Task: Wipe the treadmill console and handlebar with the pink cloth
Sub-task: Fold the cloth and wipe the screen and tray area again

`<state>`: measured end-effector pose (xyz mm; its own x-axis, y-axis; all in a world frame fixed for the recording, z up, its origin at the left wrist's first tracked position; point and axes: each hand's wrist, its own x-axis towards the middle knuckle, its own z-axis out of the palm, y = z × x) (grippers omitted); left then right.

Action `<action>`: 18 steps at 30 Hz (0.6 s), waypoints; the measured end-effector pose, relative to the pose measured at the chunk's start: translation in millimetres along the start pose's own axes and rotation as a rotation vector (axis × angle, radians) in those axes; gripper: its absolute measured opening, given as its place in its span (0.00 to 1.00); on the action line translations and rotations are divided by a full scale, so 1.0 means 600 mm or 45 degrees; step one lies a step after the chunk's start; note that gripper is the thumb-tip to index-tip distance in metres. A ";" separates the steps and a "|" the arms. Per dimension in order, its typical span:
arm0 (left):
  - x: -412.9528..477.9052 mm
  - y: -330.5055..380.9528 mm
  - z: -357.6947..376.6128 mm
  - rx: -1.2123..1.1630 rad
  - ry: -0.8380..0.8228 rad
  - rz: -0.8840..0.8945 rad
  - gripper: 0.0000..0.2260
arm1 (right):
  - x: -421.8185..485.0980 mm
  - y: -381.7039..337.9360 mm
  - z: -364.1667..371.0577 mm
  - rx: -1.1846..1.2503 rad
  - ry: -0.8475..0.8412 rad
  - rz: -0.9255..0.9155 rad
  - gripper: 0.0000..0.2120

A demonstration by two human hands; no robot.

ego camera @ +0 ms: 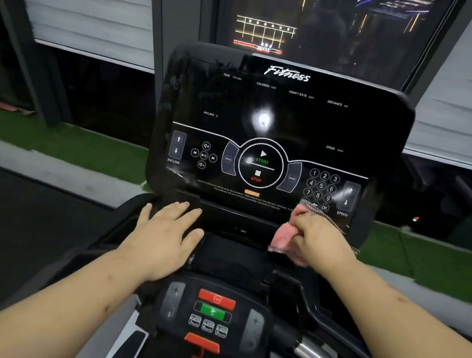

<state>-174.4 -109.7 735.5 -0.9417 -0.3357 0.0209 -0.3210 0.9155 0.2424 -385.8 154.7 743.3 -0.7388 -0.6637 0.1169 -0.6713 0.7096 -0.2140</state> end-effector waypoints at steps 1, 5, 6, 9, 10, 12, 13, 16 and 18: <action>-0.008 0.006 0.002 -0.006 -0.003 -0.003 0.27 | -0.002 -0.001 0.003 0.029 0.004 -0.014 0.17; -0.034 0.016 0.013 -0.010 -0.023 -0.011 0.26 | -0.016 0.023 0.003 0.103 0.026 -0.004 0.15; -0.038 0.017 0.014 -0.011 -0.030 -0.021 0.26 | -0.019 0.031 0.002 0.100 0.022 0.017 0.16; -0.048 0.018 0.017 0.000 -0.031 -0.034 0.26 | -0.023 0.049 -0.001 0.110 0.021 0.045 0.17; -0.051 0.016 0.017 -0.001 -0.032 -0.032 0.26 | -0.024 0.051 -0.002 0.115 0.016 0.058 0.17; -0.057 0.010 0.016 -0.007 -0.042 -0.029 0.25 | -0.026 0.054 -0.003 0.116 0.012 0.074 0.18; -0.061 0.005 0.015 -0.008 -0.046 -0.034 0.25 | -0.027 0.056 -0.003 0.118 0.014 0.078 0.18; -0.070 -0.019 0.011 -0.001 -0.041 -0.052 0.25 | -0.030 0.060 -0.004 0.099 0.008 0.110 0.18; -0.073 -0.041 0.008 -0.007 -0.032 -0.058 0.25 | -0.030 0.060 -0.009 0.091 0.012 0.134 0.18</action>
<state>-126.0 -116.4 723.8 -0.9283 -0.3716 -0.0147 -0.3634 0.8980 0.2479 -397.0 193.6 738.5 -0.8059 -0.5837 0.0994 -0.5842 0.7566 -0.2939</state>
